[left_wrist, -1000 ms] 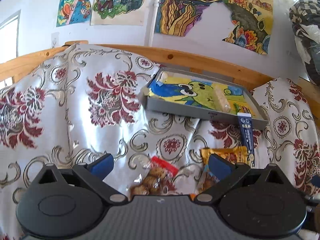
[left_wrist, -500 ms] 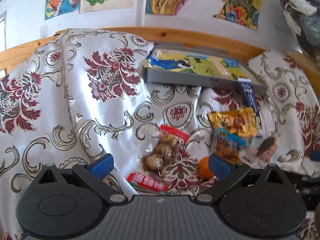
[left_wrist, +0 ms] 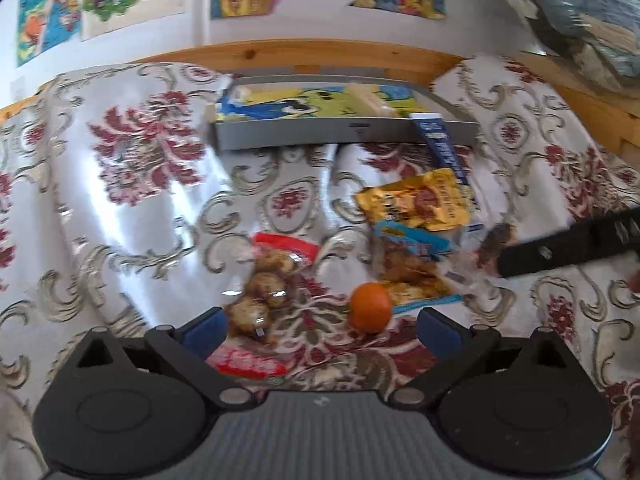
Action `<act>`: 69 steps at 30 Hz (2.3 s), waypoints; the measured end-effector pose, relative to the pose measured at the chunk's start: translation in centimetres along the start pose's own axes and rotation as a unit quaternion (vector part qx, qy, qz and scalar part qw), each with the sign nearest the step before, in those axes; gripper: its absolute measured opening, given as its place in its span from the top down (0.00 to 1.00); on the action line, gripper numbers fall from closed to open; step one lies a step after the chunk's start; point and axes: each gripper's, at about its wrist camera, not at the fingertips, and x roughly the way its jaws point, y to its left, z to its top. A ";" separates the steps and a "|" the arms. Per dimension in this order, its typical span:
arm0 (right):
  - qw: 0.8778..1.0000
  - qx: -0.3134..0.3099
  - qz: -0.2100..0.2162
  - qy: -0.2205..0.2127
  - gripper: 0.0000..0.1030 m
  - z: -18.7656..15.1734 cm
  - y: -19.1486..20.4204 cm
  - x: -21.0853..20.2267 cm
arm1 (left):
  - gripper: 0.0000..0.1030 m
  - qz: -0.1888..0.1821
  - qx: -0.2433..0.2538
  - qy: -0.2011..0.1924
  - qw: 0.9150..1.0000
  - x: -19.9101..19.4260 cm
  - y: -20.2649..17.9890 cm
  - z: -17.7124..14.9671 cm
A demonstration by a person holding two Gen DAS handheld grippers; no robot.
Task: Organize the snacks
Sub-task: 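Move both tools back over the remaining snacks, then close the right tool on the dried-meat strip while the left tool lowers onto the mandarin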
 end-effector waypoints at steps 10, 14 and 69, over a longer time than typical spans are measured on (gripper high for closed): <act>0.995 0.078 0.054 0.035 0.15 1.5 -2.9 2.8 | 0.01 -0.079 0.004 0.019 0.997 3.0 -1.6 0.0; 0.997 0.064 0.029 0.024 0.23 1.6 -2.4 3.1 | 0.07 -0.110 -0.026 0.024 0.993 4.1 -1.5 0.1; 0.996 0.045 -0.074 -0.018 0.17 4.2 -3.3 7.2 | 0.52 -0.095 -0.127 0.002 0.987 5.4 0.2 -2.2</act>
